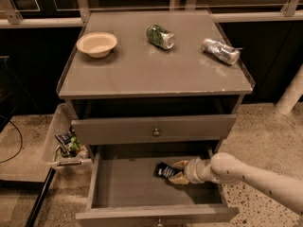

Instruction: Place rxbar blueberry into middle drawer

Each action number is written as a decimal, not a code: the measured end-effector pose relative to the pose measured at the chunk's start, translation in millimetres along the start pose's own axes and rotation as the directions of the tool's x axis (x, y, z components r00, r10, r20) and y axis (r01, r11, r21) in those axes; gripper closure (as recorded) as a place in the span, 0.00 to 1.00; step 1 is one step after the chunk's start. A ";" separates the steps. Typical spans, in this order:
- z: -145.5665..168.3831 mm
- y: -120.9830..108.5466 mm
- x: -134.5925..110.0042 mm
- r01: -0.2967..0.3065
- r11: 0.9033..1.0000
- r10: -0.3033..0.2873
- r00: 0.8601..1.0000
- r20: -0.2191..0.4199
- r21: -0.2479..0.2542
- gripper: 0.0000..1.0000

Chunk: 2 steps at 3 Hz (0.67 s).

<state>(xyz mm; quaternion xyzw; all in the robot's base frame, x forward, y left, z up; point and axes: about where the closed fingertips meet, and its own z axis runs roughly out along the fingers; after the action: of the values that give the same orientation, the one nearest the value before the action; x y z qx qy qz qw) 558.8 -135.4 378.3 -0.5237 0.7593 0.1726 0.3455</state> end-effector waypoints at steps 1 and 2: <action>0.0 0.0 0.0 0.000 1.000 0.000 1.000 0.000 0.000 0.36; 0.1 0.0 0.0 0.000 1.000 0.000 1.000 0.000 0.000 0.13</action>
Offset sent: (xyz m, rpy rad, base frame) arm 0.0000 0.0000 0.0000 0.0000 0.0000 0.0000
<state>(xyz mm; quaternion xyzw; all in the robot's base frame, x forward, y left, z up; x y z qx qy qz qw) 558.8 -135.3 378.2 -0.5238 0.7593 0.1726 0.3455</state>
